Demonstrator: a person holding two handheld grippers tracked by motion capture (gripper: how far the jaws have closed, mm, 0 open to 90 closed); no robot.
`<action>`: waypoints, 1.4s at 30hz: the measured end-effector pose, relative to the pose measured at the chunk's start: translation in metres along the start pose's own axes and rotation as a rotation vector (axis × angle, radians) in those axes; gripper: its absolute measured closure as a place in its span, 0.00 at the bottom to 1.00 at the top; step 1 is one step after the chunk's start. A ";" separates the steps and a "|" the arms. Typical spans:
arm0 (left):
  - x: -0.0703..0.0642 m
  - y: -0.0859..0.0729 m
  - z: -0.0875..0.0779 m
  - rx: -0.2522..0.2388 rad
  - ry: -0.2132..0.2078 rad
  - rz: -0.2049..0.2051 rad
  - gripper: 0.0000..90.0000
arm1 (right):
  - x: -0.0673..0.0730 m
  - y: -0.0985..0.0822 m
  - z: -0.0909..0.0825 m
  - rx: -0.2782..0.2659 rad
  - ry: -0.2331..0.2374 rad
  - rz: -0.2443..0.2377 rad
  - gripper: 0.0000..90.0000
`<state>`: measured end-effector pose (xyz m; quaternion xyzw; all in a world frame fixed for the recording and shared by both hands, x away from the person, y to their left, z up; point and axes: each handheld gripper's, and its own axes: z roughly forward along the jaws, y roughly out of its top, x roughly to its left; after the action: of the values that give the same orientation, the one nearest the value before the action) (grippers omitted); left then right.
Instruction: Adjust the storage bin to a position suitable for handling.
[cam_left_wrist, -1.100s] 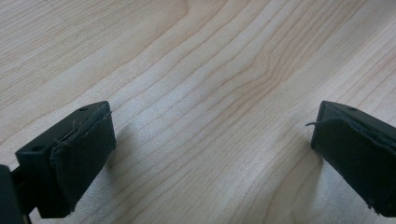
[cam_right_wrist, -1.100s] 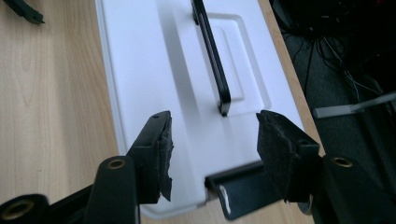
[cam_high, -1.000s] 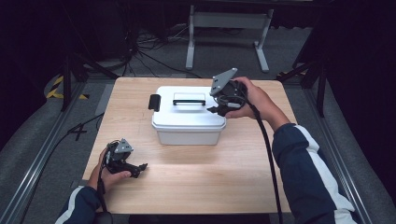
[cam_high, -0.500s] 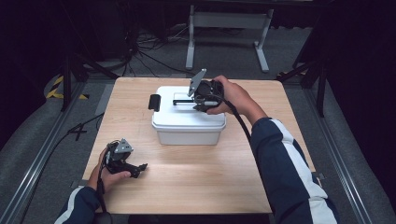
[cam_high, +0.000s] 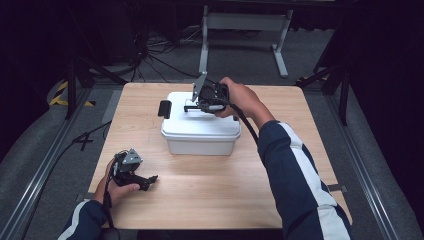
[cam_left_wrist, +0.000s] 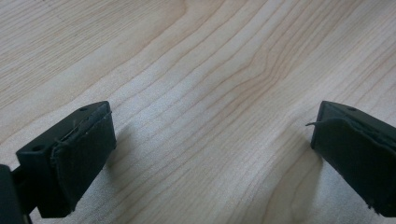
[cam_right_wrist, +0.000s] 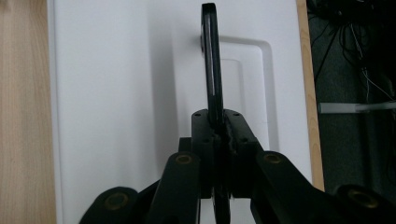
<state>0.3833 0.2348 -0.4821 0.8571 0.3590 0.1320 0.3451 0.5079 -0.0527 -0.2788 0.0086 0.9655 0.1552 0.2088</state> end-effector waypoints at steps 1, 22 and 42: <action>0.000 0.000 0.000 0.000 -0.001 0.001 0.00 | 0.000 0.001 0.000 0.006 -0.006 -0.009 0.94; 0.000 0.000 0.000 -0.001 0.001 0.005 0.00 | -0.003 -0.007 -0.048 -0.073 -0.049 -0.001 0.94; 0.000 0.000 0.000 -0.001 0.001 0.005 0.00 | -0.002 -0.053 -0.087 -0.092 -0.100 0.024 0.94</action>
<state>0.3830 0.2351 -0.4822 0.8577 0.3568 0.1336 0.3452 0.4772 -0.1293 -0.2185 0.0183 0.9455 0.2013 0.2552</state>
